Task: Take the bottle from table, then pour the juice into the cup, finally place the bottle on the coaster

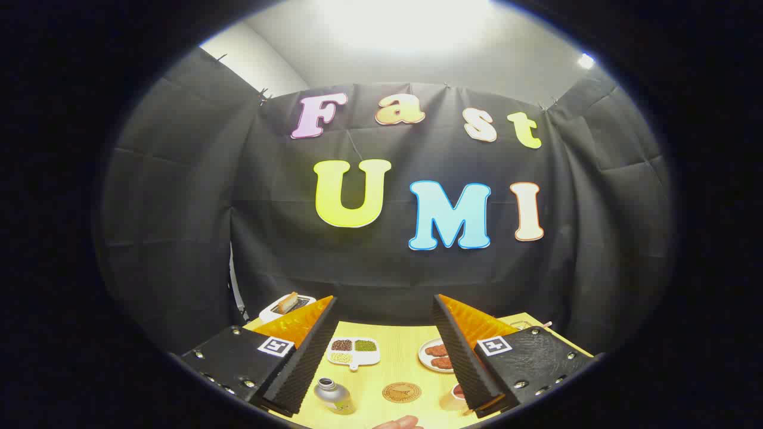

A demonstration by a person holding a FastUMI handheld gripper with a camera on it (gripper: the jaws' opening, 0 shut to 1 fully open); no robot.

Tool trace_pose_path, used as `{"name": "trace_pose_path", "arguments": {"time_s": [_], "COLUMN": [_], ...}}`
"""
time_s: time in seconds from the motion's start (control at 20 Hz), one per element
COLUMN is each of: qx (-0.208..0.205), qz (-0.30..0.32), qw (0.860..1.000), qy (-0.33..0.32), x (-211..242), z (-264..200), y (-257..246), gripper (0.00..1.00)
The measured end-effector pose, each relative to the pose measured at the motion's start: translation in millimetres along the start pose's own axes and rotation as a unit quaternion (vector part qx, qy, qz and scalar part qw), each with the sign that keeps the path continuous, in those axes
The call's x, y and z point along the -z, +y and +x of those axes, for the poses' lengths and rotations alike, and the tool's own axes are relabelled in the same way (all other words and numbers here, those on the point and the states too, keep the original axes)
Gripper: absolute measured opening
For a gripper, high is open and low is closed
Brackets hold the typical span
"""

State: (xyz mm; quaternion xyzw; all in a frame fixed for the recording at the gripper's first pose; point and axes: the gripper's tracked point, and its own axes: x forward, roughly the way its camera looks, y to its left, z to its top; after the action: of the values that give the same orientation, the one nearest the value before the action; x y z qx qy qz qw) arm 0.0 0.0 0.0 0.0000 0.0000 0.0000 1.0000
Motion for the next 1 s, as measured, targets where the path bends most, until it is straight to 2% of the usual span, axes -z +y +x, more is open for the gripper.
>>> {"name": "trace_pose_path", "arguments": {"time_s": [0.3,0.55,0.8,1.0], "qx": [0.017,0.066,0.044,0.043], "qz": [0.027,0.010,0.014,0.011], "qw": [0.999,0.998,0.999,0.999], "qy": [0.001,0.020,0.016,0.006], "x": [5,15,19,21], "z": [3,6,11,9], "y": [-12,-31,-16,-10], "gripper": [0.96,0.97,0.97,0.96]}}
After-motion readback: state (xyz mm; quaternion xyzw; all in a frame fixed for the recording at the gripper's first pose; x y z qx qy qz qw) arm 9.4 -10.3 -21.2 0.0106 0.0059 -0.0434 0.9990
